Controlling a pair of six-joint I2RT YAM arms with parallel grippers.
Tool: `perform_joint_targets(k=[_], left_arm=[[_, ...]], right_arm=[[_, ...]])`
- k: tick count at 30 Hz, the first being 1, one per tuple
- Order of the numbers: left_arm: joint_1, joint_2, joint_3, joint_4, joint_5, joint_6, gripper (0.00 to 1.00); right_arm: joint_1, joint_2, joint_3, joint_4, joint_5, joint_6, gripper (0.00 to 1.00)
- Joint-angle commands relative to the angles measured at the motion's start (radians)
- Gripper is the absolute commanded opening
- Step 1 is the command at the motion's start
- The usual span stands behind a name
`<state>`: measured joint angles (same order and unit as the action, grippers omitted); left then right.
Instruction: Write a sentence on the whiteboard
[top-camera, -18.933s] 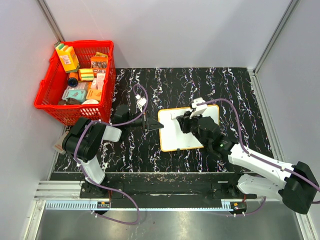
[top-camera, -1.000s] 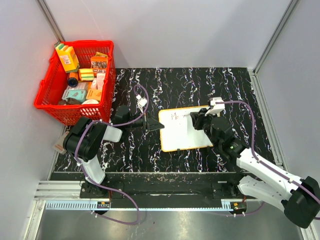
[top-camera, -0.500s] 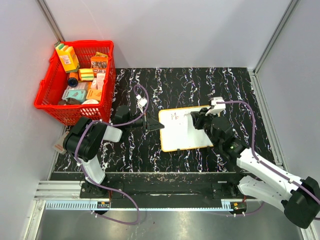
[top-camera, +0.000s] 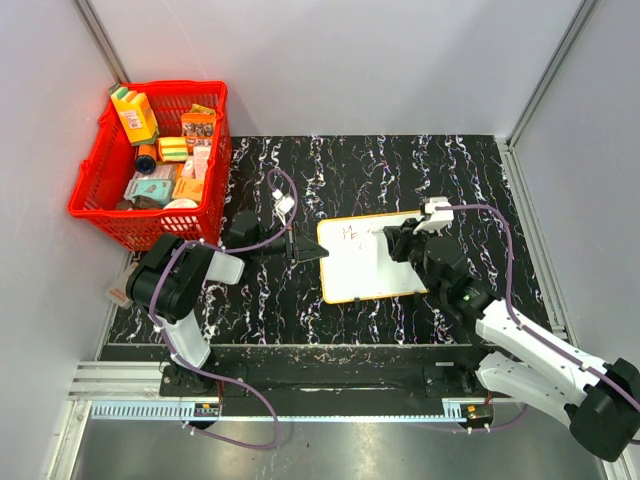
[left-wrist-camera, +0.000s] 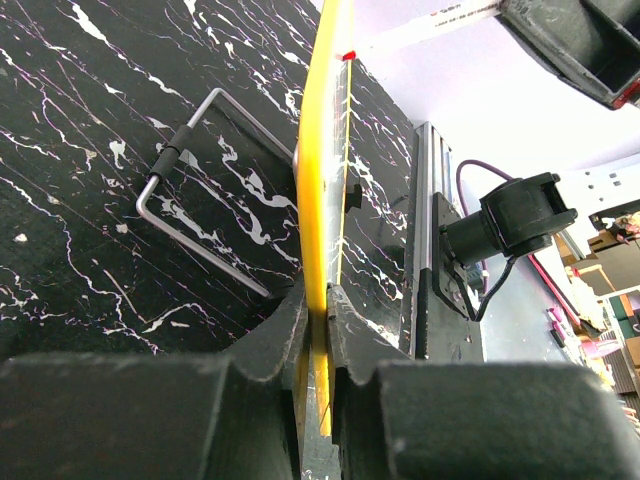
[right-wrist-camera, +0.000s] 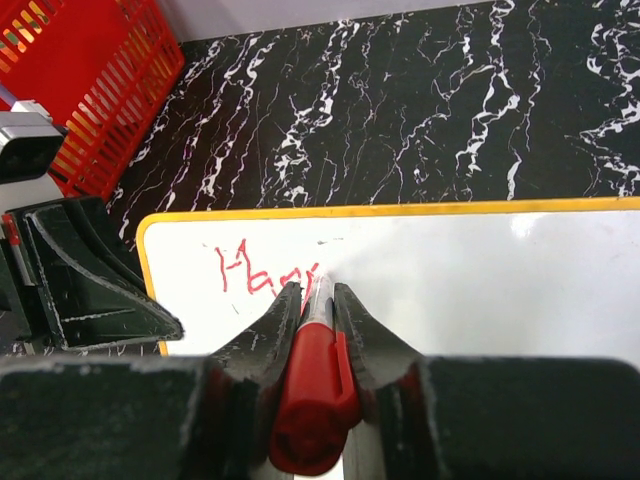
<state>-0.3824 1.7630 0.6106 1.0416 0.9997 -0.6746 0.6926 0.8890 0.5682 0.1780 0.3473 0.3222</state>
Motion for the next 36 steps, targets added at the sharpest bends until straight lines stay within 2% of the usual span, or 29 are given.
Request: perform_joint_targets(k=[1,19,26,36], left_arm=[[-0.004,0.001,-0.002,0.090,0.025,0.033,0.00],[-0.004,0.000,-0.002,0.089,0.024,0.032,0.00],[-0.004,0.000,-0.003,0.090,0.024,0.033,0.00],[-0.004,0.000,-0.005,0.092,0.025,0.033,0.00]], right_arm=[[-0.008,-0.012,-0.014,0.000,-0.016,0.020,0.00],[-0.008,-0.010,-0.034,0.032,-0.060,0.080,0.00],[-0.007,-0.122,-0.053,0.029,0.007,0.069,0.00],[-0.010,-0.056,-0.013,0.017,0.071,0.037,0.00]])
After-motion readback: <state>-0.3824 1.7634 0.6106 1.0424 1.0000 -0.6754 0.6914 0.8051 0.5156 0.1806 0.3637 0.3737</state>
